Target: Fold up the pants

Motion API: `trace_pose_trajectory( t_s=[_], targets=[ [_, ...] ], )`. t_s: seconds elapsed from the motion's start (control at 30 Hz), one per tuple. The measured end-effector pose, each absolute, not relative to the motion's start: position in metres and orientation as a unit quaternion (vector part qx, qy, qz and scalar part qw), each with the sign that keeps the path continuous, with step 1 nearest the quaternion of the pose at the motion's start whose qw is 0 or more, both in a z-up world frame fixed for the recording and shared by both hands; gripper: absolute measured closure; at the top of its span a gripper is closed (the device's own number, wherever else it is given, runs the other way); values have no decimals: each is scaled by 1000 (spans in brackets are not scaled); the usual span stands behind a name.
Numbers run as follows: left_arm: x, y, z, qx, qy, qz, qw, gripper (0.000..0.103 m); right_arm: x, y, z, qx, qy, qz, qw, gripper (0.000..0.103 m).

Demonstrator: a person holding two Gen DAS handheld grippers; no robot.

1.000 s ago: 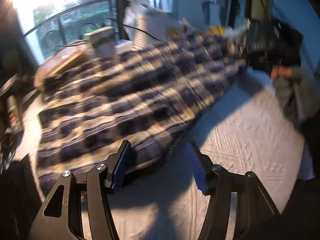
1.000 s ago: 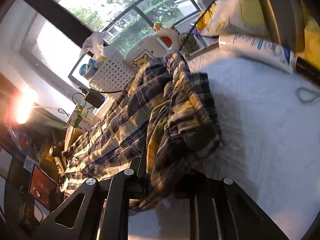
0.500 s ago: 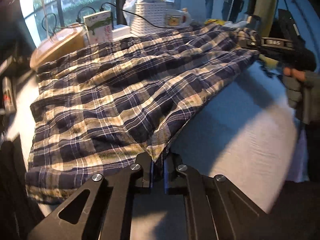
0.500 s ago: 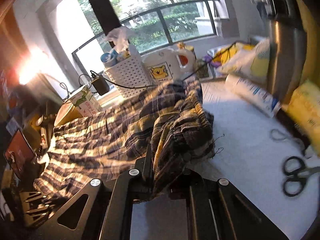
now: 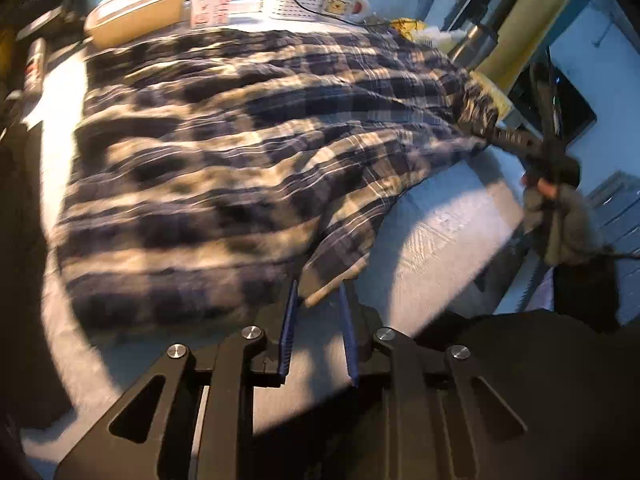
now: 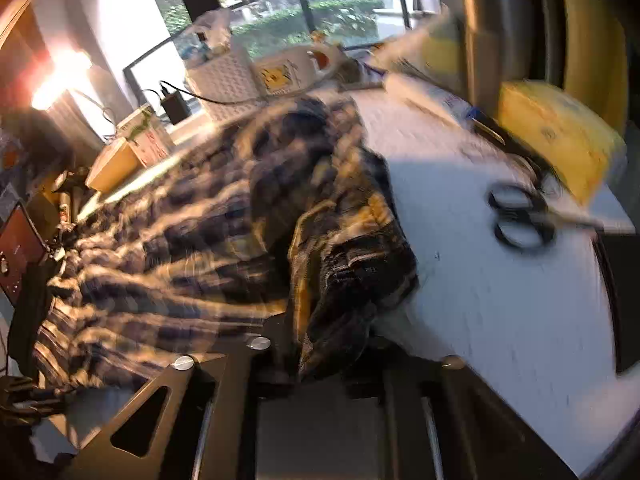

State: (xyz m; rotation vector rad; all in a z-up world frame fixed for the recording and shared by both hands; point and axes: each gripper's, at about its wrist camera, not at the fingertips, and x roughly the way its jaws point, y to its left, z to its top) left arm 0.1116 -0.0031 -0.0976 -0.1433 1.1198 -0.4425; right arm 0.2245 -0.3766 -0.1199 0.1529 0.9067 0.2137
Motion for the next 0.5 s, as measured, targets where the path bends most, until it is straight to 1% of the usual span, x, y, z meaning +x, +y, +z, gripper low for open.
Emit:
trace_pose_trajectory(
  t_s=[0.03,0.07,0.1,0.13,0.17,0.3,0.5],
  targets=[
    [112,4,-93,-68,524,-205,824,82,221,-377,-119,68,432,98,894,62],
    [114,12,-86,-68,518,-198,829,80,216,-380,-116,59,428,88,898,48],
    [119,24,-77,-65,505,-187,840,71,212,-385,-110,55,420,78,903,39],
    [122,31,-74,-63,497,-177,847,66,209,-390,-105,55,412,70,907,36],
    [126,39,-69,-60,487,-161,856,61,207,-396,-96,53,400,59,913,33],
    [167,71,-59,-46,451,-114,884,61,210,-401,-68,24,362,54,931,33],
    [231,96,-60,-25,425,-72,902,61,248,-368,-41,-22,324,98,941,34]
  ],
)
